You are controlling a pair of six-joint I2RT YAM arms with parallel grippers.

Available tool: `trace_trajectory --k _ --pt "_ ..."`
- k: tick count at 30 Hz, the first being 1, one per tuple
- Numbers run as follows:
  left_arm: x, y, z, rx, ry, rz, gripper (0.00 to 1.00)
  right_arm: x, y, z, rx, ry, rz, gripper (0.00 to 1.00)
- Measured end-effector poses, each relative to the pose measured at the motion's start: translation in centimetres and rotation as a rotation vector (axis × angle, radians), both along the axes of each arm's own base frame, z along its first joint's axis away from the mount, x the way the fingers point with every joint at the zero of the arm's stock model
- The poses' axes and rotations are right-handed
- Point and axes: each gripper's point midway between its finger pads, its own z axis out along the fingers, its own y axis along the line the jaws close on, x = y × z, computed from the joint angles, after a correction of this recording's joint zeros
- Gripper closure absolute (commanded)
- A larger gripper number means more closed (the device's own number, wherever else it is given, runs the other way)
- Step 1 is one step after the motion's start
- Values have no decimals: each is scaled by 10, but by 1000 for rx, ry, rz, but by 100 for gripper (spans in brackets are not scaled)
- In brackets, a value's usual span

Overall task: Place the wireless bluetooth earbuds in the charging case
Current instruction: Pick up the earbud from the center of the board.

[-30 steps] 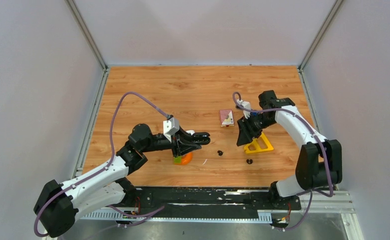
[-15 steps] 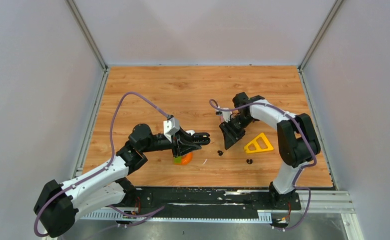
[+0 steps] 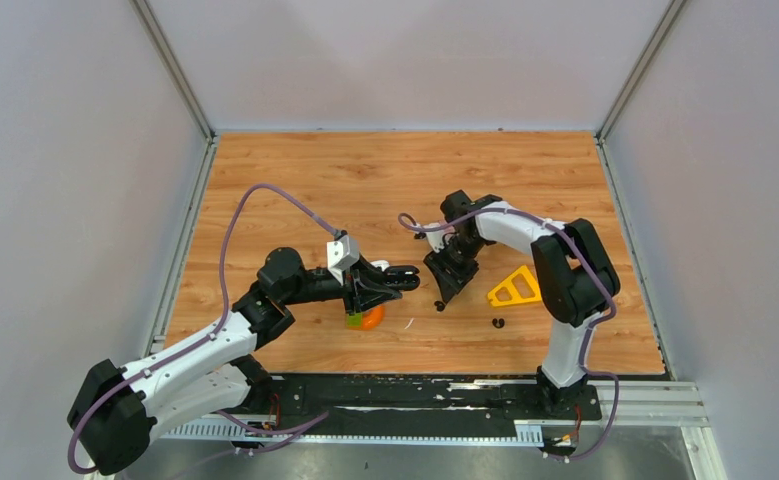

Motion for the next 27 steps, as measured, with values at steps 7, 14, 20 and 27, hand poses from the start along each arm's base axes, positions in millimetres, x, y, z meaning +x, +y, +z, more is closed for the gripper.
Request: trace_trajectory --k 7,14,20,27 --pt "0 0 0 1 0 0 100 -1 5 -2 -29 -26 32 53" --pt "0 0 0 1 0 0 100 -2 8 -4 -58 -45 61 53" --pt "0 0 0 1 0 0 100 -4 12 -6 -81 -58 88 53" --pt "0 0 0 1 0 0 100 -7 18 -4 -81 -68 113 54"
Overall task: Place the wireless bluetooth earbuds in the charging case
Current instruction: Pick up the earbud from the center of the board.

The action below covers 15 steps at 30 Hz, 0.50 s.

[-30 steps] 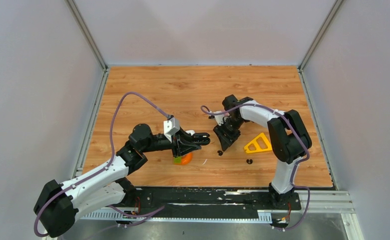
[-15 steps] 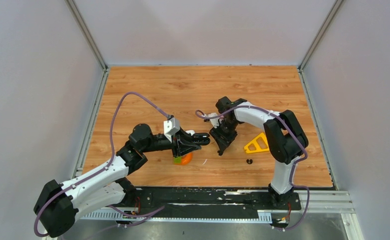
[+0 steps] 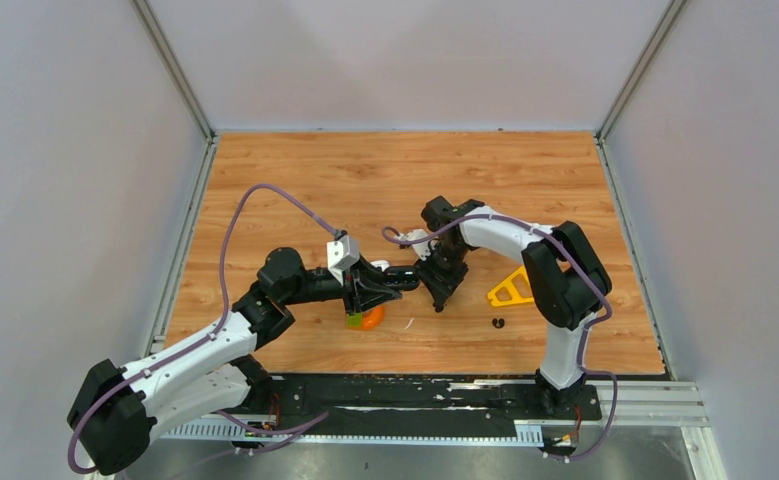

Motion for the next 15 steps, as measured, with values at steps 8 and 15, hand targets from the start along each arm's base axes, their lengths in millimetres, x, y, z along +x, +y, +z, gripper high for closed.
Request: trace_trajectory --k 8,15 --pt "0 0 -2 6 5 0 100 -7 6 1 15 16 20 64" --pt "0 0 -3 10 8 0 100 -15 12 3 34 43 34 71"
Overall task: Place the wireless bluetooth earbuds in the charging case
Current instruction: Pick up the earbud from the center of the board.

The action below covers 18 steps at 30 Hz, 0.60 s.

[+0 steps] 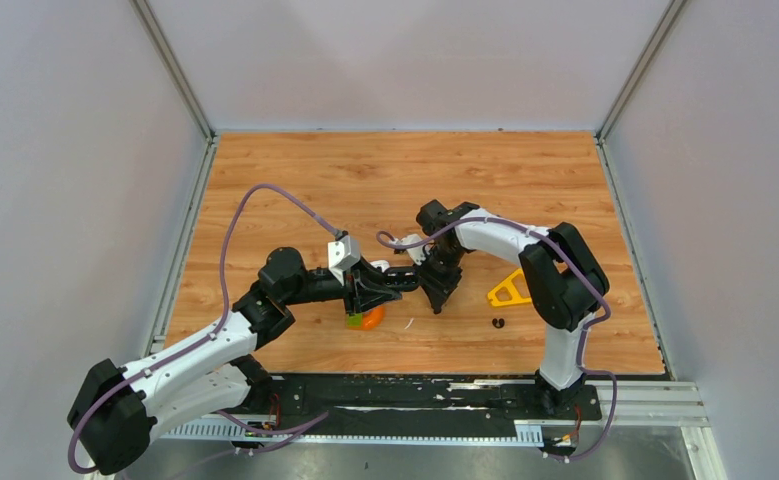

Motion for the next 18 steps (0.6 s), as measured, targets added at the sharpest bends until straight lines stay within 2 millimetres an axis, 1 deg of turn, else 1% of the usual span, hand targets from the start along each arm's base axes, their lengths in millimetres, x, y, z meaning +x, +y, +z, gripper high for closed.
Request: trace_trajectory --k 6,10,14,16,18 --pt "0 0 0 2 1 0 100 -3 1 1 9 15 3 84" --pt "0 0 0 2 1 0 100 -5 1 2 12 25 3 90" --pt "0 0 0 2 1 0 100 -6 2 3 14 27 4 91" --pt "0 0 0 2 1 0 100 -5 2 3 15 26 4 87" --pt "0 0 -1 2 1 0 100 -5 2 3 15 25 4 85"
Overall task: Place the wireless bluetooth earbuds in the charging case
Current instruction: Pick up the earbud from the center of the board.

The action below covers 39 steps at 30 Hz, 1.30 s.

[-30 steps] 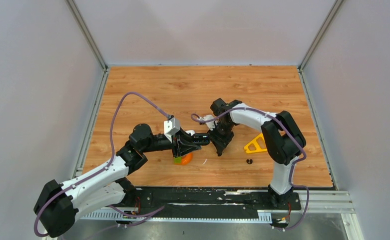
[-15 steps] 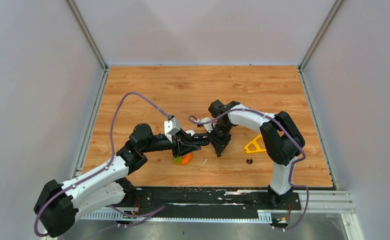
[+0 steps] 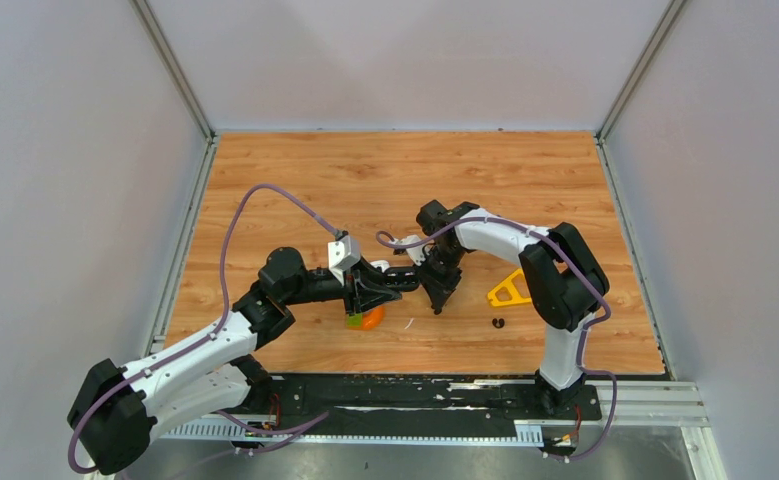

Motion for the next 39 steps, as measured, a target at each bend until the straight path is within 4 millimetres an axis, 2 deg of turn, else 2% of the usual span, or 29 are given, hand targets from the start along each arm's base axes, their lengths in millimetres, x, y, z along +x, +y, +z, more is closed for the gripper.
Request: trace_trajectory --k 12,17,22,29,33,39 --pt "0 0 -1 1 1 0 100 0 -1 0 -4 -3 2 82" --pt "0 0 -1 3 3 0 100 0 -1 0 -3 -4 2 88" --pt "1 -1 -2 5 5 0 100 0 0 0 -1 -5 3 100" --pt "1 -1 -2 5 5 0 100 1 -2 3 0 -14 18 100" --pt "1 -1 -2 5 5 0 100 3 -6 17 13 -46 48 100" --pt "0 -1 -3 7 6 -6 100 15 -14 57 57 -159 116 100"
